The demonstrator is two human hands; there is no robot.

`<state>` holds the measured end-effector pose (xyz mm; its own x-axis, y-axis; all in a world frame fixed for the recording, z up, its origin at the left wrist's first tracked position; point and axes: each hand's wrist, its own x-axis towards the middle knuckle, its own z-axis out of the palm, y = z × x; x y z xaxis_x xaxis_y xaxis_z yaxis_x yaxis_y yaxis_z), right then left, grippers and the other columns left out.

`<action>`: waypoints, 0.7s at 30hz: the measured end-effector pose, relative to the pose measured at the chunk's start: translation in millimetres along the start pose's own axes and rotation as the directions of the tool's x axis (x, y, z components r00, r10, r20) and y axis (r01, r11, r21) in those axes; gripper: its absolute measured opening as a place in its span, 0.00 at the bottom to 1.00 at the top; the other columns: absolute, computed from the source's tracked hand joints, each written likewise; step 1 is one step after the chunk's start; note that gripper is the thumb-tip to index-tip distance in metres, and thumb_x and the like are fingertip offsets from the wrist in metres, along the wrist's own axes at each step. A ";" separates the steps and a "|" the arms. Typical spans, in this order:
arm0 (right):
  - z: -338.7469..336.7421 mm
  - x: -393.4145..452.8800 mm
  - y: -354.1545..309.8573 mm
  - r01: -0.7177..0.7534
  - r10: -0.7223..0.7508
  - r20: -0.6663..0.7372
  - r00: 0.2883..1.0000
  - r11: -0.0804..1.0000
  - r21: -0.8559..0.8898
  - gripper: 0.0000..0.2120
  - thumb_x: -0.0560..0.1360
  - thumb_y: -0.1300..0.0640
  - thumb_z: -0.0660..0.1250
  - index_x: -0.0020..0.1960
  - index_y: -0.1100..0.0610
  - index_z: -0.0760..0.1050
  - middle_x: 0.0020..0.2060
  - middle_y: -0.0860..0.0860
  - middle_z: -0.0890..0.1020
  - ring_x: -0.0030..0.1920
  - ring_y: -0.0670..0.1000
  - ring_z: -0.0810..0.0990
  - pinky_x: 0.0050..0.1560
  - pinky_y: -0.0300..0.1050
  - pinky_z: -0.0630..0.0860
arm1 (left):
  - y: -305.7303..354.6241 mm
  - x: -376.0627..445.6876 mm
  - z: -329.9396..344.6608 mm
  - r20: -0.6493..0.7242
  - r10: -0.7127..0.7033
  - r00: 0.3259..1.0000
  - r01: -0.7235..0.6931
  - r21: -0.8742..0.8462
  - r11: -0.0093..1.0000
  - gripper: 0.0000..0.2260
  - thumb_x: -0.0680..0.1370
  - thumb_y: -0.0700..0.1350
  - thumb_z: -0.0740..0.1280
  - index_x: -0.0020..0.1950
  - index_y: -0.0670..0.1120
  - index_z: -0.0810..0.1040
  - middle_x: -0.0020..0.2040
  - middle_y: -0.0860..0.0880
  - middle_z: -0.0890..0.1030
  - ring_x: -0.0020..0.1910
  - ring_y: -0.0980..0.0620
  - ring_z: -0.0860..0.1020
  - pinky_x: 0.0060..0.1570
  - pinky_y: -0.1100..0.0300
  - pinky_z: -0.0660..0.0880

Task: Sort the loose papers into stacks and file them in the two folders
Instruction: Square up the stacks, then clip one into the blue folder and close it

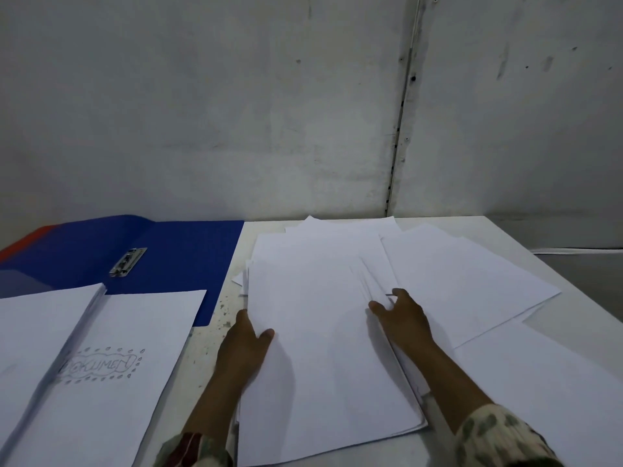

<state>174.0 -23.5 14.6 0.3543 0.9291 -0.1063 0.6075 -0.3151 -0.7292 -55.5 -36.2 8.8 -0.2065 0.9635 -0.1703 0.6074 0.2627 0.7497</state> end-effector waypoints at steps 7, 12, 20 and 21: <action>-17.8 11.6 10.6 -0.007 -0.008 0.065 0.998 0.973 0.230 0.09 0.78 0.63 0.59 0.40 0.58 0.74 0.31 0.50 0.72 0.29 0.46 0.67 0.29 0.38 0.63 | 1.2 -5.2 -1.3 -0.035 0.026 0.999 -0.027 -0.029 0.999 0.26 0.79 0.45 0.60 0.74 0.41 0.56 0.73 0.43 0.63 0.72 0.42 0.62 0.70 0.51 0.59; -33.4 17.2 36.3 -0.032 0.086 -0.155 0.984 0.947 0.320 0.11 0.77 0.64 0.58 0.39 0.62 0.75 0.31 0.55 0.74 0.30 0.51 0.69 0.31 0.41 0.64 | -8.0 -1.4 -20.8 -0.099 0.017 0.995 -0.036 -0.190 0.981 0.26 0.79 0.43 0.61 0.75 0.42 0.55 0.74 0.42 0.62 0.72 0.41 0.61 0.70 0.50 0.59; -72.7 19.8 65.1 -0.114 0.345 -0.275 0.897 0.783 0.611 0.13 0.78 0.64 0.58 0.55 0.74 0.72 0.34 0.57 0.71 0.31 0.54 0.65 0.37 0.45 0.64 | -23.3 10.4 -61.0 -0.140 0.012 0.990 -0.018 -0.046 0.999 0.25 0.78 0.42 0.62 0.74 0.41 0.58 0.72 0.40 0.65 0.71 0.39 0.63 0.70 0.46 0.59; -75.7 18.8 65.7 -0.104 0.347 -0.285 0.894 0.778 0.619 0.14 0.78 0.64 0.58 0.56 0.75 0.71 0.34 0.59 0.72 0.31 0.57 0.66 0.35 0.45 0.66 | -25.7 11.1 -63.3 -0.133 -0.001 0.991 -0.003 -0.030 1.000 0.25 0.78 0.42 0.62 0.74 0.41 0.58 0.72 0.40 0.65 0.71 0.39 0.63 0.70 0.46 0.59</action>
<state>274.5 -41.4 15.9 0.7297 0.6660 -0.1550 -0.0046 -0.2219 -0.9751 -122.0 -35.5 28.1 -0.3073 0.9479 -0.0841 0.5851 0.2579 0.7689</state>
